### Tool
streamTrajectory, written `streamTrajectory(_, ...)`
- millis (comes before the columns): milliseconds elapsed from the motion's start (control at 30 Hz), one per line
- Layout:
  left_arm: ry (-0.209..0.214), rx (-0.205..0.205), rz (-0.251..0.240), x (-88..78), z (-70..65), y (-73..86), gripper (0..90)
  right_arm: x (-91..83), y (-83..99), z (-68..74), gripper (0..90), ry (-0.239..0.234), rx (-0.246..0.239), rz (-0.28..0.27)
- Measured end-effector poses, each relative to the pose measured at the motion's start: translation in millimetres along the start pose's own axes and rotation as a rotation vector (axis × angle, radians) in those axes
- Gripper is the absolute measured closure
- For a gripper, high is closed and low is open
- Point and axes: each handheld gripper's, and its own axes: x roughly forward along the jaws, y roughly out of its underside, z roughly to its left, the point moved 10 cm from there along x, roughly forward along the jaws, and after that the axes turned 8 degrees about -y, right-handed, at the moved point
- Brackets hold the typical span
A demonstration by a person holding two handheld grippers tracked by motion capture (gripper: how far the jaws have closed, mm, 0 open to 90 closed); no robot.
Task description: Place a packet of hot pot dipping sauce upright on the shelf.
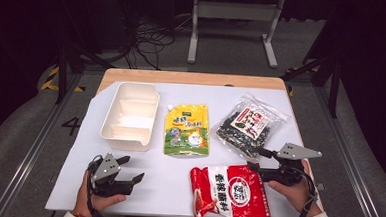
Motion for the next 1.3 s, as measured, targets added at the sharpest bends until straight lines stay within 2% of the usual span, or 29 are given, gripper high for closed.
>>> streamTrajectory(133, 0.015, 0.01, 0.001, 0.6, -5.1, -0.2, 25.0, 6.9, -6.1, 2.0, 37.8, -0.007, -0.009, -0.002)
streamTrajectory(200, 0.018, 0.02, 0.008, 0.4, -6.1, 0.1, 25.1, 13.8, -10.7, 3.7, 38.2, -0.025, -0.009, 0.002)
streamTrajectory(300, 0.019, 0.027, 0.011, 1.2, -6.9, 0.5, 25.3, 24.2, -18.7, 5.8, 36.9, -0.044, 0.005, 0.005)
streamTrajectory(467, 0.015, 0.03, 0.012, 0.9, -7.4, 0.2, 25.1, 38.1, -25.8, 8.4, 36.8, -0.047, 0.018, 0.017)
streamTrajectory(533, 0.002, 0.039, 0.009, 0.6, -5.2, 0.0, 24.7, 43.1, -26.9, 9.8, 36.8, -0.057, 0.02, 0.022)
streamTrajectory(700, 0.007, 0.038, 0.008, 0.8, -5.3, 0.1, 24.6, 52.0, -30.3, 13.2, 37.0, -0.061, 0.023, 0.01)
streamTrajectory(867, 0.02, 0.059, 0.02, 2.1, -10.3, 1.6, 24.7, 55.9, -26.5, 13.9, 37.3, -0.058, 0.025, 0.037)
streamTrajectory(1033, 0.033, 0.082, 0.031, 3.7, -16.7, 3.4, 24.8, 44.7, -10.9, 13.7, 37.3, -0.039, 0.02, 0.083)
streamTrajectory(1100, 0.036, 0.086, 0.033, 3.8, -18.1, 3.5, 24.8, 33.9, 0.8, 10.5, 37.3, -0.008, 0.021, 0.115)
streamTrajectory(1133, 0.038, 0.089, 0.034, 3.9, -18.6, 3.3, 24.7, 23.3, 12.8, 10.0, 36.0, -0.018, 0.061, 0.123)
streamTrajectory(1167, 0.039, 0.089, 0.032, 4.1, -18.9, 2.9, 24.7, 23.3, 12.8, 10.0, 36.0, -0.018, 0.061, 0.123)
streamTrajectory(1233, 0.04, 0.093, 0.033, 4.2, -19.2, 2.4, 24.7, 11.3, 24.3, 8.4, 35.1, 0.0, 0.083, 0.133)
streamTrajectory(1267, 0.043, 0.093, 0.028, 4.6, -19.5, 1.8, 24.6, -1.1, 33.5, 7.8, 34.0, 0.007, 0.123, 0.122)
streamTrajectory(1300, 0.041, 0.09, 0.03, 5.1, -19.5, 1.1, 24.6, -6.7, 38.1, 7.6, 33.4, 0.01, 0.138, 0.121)
